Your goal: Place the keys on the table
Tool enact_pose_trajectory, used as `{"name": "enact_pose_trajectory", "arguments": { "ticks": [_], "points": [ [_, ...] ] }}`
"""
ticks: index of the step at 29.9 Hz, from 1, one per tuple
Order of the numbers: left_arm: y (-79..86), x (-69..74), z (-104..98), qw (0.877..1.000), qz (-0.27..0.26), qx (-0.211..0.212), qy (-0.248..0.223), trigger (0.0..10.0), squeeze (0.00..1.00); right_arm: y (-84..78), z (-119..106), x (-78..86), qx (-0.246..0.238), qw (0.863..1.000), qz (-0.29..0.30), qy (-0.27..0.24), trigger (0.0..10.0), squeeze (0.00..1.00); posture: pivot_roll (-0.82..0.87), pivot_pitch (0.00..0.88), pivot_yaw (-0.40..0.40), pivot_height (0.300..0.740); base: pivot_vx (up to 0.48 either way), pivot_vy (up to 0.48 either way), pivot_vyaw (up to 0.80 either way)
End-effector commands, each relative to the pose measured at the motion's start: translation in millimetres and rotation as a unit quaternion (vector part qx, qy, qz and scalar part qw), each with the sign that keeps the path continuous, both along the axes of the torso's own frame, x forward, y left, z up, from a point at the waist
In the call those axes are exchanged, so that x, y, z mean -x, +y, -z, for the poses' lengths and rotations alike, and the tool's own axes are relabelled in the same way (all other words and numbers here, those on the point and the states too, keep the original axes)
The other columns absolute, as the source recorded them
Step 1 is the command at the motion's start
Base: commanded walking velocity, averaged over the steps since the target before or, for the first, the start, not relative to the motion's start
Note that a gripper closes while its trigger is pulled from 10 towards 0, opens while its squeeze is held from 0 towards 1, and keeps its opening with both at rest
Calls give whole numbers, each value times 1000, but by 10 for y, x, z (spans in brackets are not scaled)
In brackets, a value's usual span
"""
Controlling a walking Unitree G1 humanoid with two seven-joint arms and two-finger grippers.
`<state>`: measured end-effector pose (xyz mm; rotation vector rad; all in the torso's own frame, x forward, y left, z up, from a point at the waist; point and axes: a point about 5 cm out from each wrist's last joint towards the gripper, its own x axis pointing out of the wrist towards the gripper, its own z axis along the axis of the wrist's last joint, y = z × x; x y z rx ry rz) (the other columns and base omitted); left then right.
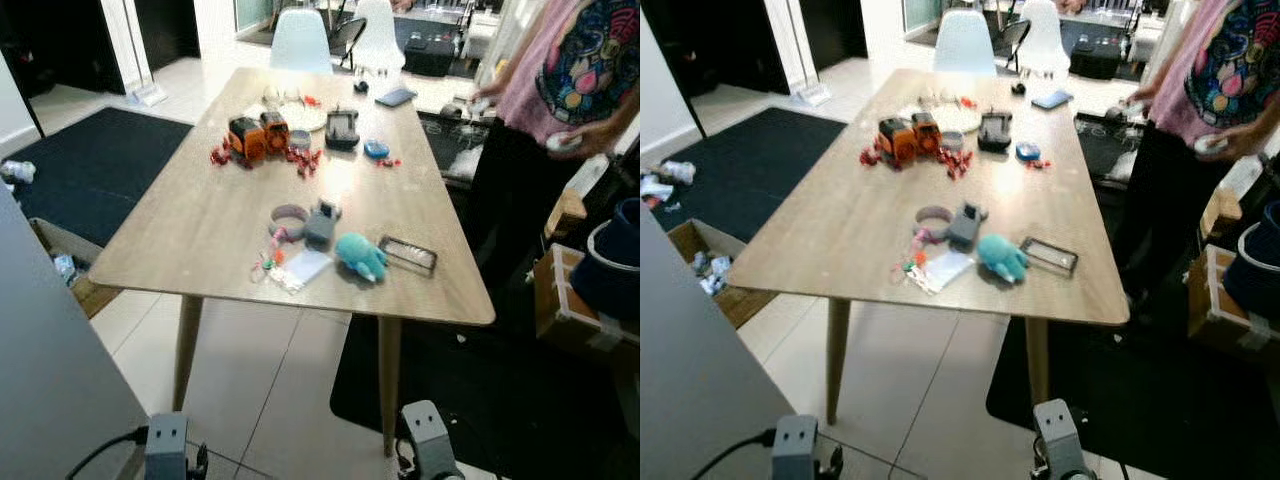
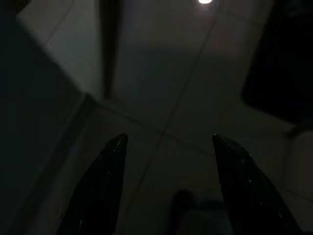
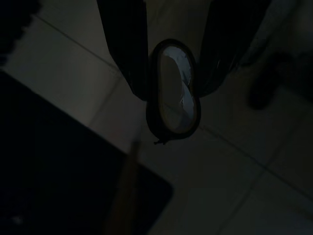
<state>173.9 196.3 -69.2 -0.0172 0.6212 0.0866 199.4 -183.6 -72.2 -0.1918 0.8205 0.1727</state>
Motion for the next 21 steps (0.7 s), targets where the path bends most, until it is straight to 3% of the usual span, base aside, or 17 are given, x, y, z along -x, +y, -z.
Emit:
{"name": "enact_pose_trajectory", "arguments": {
  "ticks": [1,21],
  "points": [
    [-5,33,21,1000,-8,4,7,10000,0,19,31,49,-2,1000,0,10,10000,0,78,63,-55,740,0,0,0],
    [13,32,20,1000,-8,6,9,10000,0,18,28,40,-3,1000,3,10,10000,0,81,66,-51,740,0,0,0]
  ]
}}
